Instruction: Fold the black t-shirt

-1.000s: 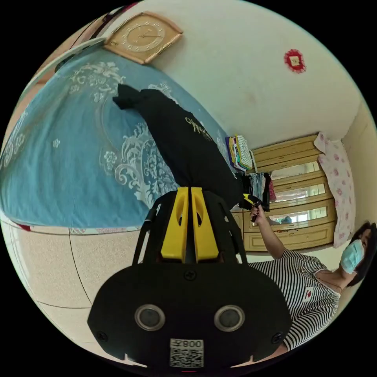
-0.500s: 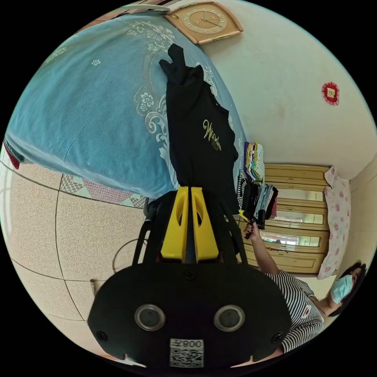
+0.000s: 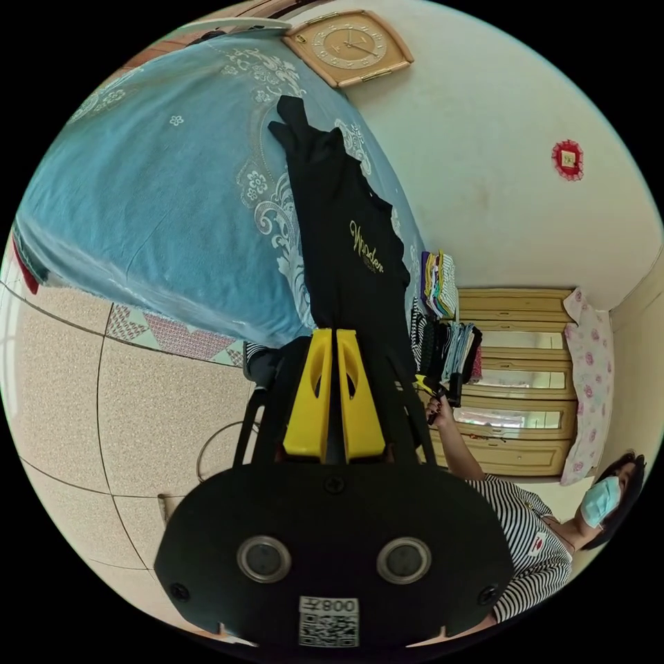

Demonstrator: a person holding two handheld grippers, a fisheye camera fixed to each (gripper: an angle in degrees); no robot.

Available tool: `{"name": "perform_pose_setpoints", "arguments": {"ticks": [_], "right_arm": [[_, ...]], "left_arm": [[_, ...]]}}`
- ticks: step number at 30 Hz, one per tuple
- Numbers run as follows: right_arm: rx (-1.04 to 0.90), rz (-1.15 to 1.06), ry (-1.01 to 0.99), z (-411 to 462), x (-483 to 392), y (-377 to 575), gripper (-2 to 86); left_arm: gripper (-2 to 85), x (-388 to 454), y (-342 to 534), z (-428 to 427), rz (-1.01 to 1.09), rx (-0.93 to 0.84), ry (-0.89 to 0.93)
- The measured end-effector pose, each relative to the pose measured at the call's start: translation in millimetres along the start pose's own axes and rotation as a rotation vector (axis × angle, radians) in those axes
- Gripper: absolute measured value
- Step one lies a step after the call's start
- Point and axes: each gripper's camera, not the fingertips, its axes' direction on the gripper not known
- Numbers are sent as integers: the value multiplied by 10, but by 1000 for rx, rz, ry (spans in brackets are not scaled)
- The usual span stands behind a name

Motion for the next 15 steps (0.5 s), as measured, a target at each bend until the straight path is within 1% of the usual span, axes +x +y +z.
{"name": "perform_pose_setpoints", "arguments": {"ticks": [7,10,15], "right_arm": [[-58,114,-4,220,346,-183,16],[-78,157,-12,284,489,-263,18],[-40,202,-118,217,732,-230,15]], "left_arm": [[13,-301,-317,561,-123,-16,-16],[17,-376,-467,781,-147,-40,-57],[22,-453,-634,964,-196,-22,-95]]}}
